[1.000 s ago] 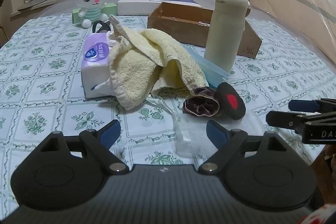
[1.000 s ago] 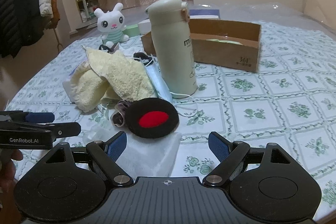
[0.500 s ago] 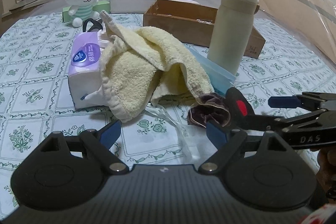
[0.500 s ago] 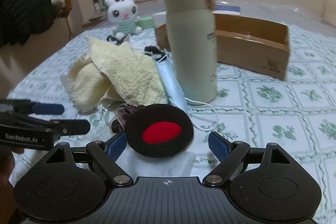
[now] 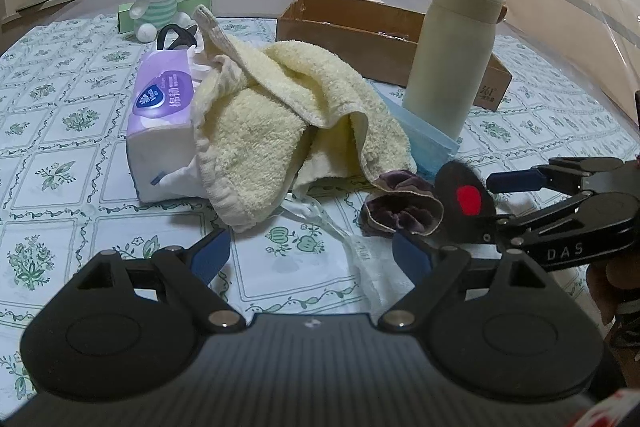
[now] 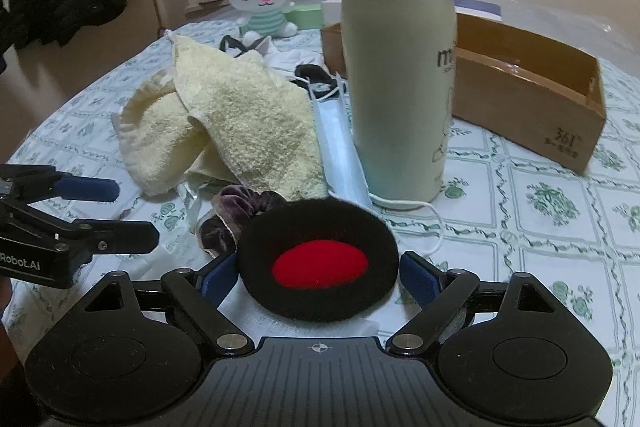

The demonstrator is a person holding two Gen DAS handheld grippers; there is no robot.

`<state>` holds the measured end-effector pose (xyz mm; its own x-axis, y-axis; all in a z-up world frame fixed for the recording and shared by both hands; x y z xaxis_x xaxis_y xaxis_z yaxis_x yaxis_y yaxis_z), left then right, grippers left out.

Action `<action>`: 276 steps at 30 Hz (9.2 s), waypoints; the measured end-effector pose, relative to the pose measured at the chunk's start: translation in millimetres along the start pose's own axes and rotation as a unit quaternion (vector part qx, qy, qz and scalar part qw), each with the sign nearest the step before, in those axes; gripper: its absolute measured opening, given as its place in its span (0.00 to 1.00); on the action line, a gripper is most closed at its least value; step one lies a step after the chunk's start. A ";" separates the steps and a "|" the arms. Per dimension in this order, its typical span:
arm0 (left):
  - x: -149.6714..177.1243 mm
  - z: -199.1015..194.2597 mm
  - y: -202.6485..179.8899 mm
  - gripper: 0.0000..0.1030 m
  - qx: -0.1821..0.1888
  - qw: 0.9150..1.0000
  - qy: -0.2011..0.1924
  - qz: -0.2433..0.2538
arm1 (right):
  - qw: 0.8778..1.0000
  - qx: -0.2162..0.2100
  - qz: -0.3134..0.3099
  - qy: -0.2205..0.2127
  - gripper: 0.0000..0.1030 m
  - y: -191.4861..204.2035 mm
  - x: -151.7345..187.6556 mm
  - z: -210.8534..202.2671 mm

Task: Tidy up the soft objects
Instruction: 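Grasp the dark purple scrunchie with the left gripper while the right gripper holds the pad, then carry the scrunchie and the black pad with both grippers over the box, then open both grippers to drop the scrunchie and black pad into the box, then withdraw both grippers from the box toward the towel, then grasp the clear plastic bag with the right gripper while the left gripper approaches the yellow towel, then grasp the yellow towel with the left gripper while the right gripper holds the bag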

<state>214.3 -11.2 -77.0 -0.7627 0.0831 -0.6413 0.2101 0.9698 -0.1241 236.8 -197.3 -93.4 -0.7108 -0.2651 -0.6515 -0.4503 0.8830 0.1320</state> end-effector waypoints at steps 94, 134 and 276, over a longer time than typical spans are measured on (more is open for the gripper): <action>-88.3 -48.2 -41.0 0.12 0.054 0.993 -0.043 0.098 | 0.987 0.113 0.077 -0.082 0.77 -63.8 24.3 -136.4; -296.9 177.8 -77.8 0.16 0.089 0.985 0.017 0.150 | 0.990 0.077 0.084 -0.079 0.77 -224.6 -187.3 -3.7; -20.6 -46.2 8.0 0.80 -0.077 0.995 -0.064 0.013 | 0.998 0.063 -0.017 -0.022 0.01 29.5 40.1 -69.1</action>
<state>203.4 5.5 -29.8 -0.6717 0.0877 -0.7356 0.1240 0.9923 0.0050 157.7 -208.7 -64.0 -0.6700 -0.2817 -0.6869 -0.4009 0.9160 0.0154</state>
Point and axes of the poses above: each gripper's, at about its wrist camera, not at the fingertips, and z roughly the way its jaws point, y to its left, x to its underside, the point moved 5 cm from there along z, roughly the way its jaws point, and after that the axes turned 6 degrees about y, right-handed, at the moved point
